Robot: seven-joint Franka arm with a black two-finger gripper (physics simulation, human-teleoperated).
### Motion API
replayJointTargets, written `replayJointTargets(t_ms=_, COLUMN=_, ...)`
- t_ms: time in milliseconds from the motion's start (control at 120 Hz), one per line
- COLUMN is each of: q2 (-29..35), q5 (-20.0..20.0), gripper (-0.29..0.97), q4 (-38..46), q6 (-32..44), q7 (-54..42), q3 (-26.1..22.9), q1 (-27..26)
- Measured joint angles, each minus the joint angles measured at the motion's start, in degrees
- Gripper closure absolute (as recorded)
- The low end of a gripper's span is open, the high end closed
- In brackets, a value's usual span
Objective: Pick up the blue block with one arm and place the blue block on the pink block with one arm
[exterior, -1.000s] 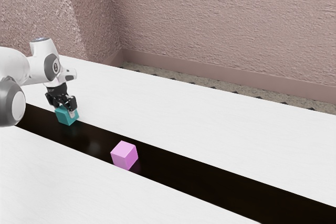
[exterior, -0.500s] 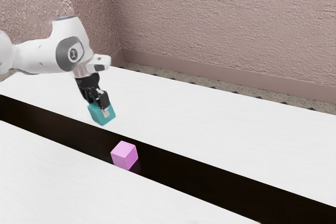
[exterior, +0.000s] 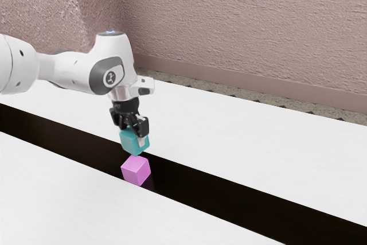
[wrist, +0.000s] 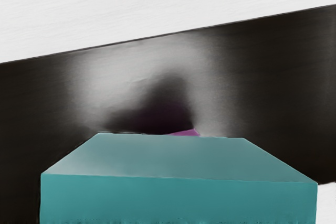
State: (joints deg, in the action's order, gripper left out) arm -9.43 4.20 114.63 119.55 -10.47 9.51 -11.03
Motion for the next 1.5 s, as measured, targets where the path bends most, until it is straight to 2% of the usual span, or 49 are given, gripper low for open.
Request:
replayJointTargets(t_ms=325, q2=-2.1, q5=1.0, gripper=0.33, q4=0.1, q6=0.5, q7=16.5, q3=0.4, q1=0.0)
replayJointTargets(t_ms=500, q2=0.1, q5=0.7, gripper=0.34, q4=4.8, q6=3.0, q7=21.3, q3=0.2, q1=-0.6)
replayJointTargets(t_ms=625, q2=0.7, q5=-1.4, gripper=0.34, q4=5.3, q6=6.2, q7=21.3, q3=0.2, q1=-0.7)
replayJointTargets(t_ms=833, q2=1.7, q5=-2.7, gripper=0.34, q4=7.8, q6=11.6, q7=19.2, q3=-0.1, q1=-0.7)
replayJointTargets(t_ms=1133, q2=2.7, q5=-2.7, gripper=0.34, q4=10.8, q6=16.7, q7=16.7, q3=-1.0, q1=-0.9)
replayJointTargets(t_ms=1500, q2=3.4, q5=-1.5, gripper=0.34, q4=12.4, q6=17.6, q7=15.0, q3=-0.6, q1=-0.8)
